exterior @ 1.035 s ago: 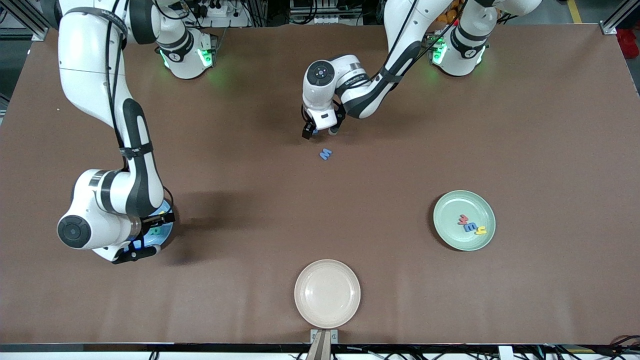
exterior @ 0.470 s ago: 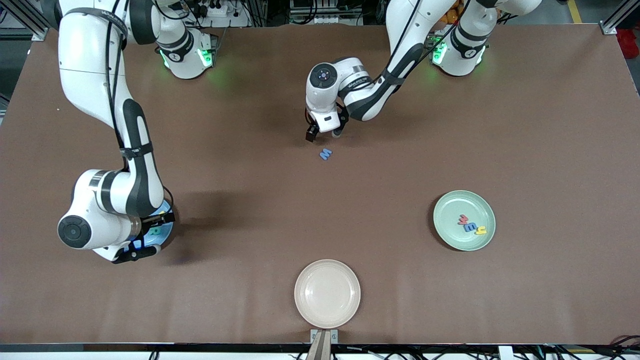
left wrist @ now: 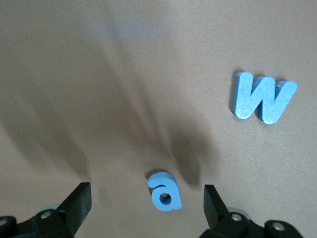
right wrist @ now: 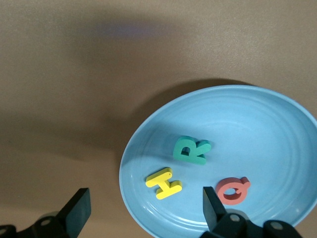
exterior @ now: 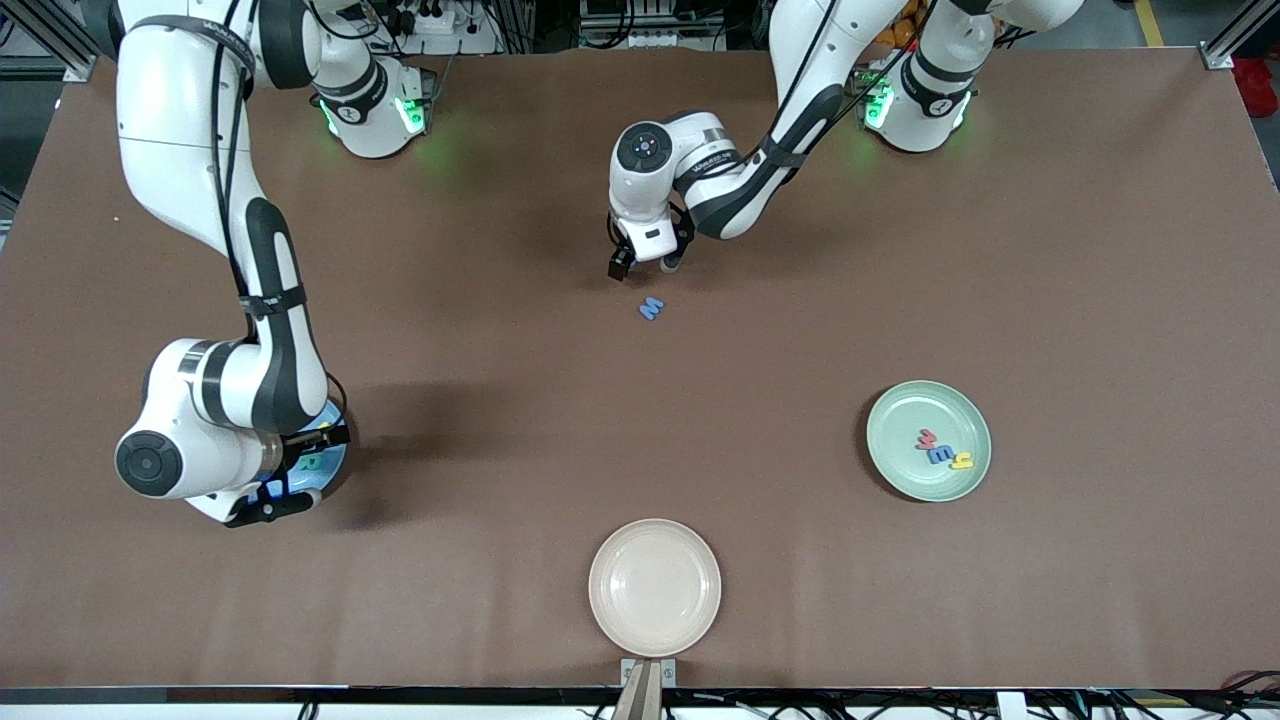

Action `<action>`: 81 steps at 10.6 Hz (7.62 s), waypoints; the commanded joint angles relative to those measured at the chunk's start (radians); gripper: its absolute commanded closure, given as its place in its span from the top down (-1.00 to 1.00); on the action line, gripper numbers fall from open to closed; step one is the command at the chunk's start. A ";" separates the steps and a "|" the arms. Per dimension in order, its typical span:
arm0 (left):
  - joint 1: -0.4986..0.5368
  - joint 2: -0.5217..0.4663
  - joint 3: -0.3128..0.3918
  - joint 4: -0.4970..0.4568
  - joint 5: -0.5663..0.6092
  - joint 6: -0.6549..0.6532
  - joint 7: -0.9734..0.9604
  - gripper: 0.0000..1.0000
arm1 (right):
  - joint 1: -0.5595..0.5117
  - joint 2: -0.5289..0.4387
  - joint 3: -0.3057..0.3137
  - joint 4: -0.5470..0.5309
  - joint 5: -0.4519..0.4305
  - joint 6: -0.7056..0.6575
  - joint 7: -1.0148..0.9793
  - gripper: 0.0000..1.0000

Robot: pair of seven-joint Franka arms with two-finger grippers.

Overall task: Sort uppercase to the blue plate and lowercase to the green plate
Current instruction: 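Lower the left gripper and grasp the blue a letter, then carry the a to the green plate while the right gripper reaches the W, then release the a on the green plate while the right gripper grasps the W, then carry the blue W to the blue plate while the left arm withdraws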

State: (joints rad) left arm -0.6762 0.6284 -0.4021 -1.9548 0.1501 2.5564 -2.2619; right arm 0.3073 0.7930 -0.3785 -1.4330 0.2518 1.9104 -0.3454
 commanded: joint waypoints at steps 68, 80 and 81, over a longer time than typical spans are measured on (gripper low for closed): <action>0.664 -0.565 0.184 0.369 -0.087 -0.860 2.116 1.00 | 0.886 -0.071 0.095 -0.317 0.112 0.539 0.347 -1.00; 0.704 -0.625 0.184 0.358 -0.130 -0.880 2.147 1.00 | 0.458 -0.288 0.009 -0.316 0.110 0.277 0.209 -1.00; 0.704 -0.624 0.183 0.372 -0.126 -0.880 2.144 1.00 | 0.393 -0.291 0.009 -0.314 0.112 0.257 0.175 -1.00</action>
State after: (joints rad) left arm 0.0180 0.0261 -0.2177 -1.5836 0.0430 1.6851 -0.1429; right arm 0.7984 0.5392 -0.3920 -1.7212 0.3527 2.1958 -0.1235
